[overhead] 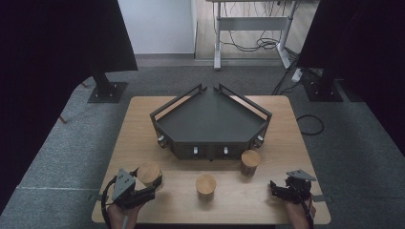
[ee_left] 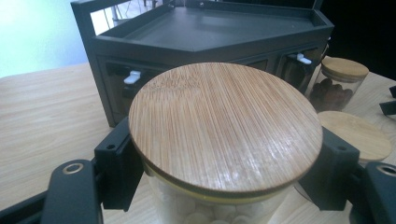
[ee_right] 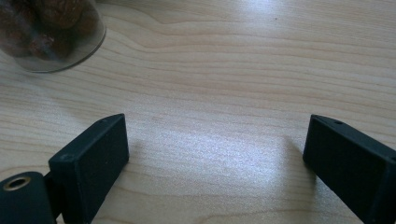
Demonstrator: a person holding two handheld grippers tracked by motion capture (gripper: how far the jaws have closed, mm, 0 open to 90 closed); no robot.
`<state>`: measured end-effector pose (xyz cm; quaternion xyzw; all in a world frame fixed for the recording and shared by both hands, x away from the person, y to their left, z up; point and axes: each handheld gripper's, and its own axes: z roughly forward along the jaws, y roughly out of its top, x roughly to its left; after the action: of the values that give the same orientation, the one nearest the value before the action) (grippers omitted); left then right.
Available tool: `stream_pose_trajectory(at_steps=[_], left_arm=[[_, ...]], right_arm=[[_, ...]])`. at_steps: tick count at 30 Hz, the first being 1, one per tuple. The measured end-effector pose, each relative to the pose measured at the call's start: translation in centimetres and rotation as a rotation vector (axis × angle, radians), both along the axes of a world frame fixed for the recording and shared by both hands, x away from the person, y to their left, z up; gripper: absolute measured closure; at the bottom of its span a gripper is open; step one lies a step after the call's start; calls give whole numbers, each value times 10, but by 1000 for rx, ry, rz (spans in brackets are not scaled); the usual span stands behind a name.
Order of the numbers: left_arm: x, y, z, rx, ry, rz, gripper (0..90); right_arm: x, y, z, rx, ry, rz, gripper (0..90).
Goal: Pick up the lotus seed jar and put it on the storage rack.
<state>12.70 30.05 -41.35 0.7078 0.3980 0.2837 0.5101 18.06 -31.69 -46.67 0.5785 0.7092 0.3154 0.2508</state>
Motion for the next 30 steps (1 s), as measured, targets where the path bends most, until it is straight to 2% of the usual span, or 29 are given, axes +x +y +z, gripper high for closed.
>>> stream_pose_trajectory(at_steps=[30], left_arm=[[11,0,14,-6,-10,0,256]], right_arm=[[0,0,0,0,0,3,61]])
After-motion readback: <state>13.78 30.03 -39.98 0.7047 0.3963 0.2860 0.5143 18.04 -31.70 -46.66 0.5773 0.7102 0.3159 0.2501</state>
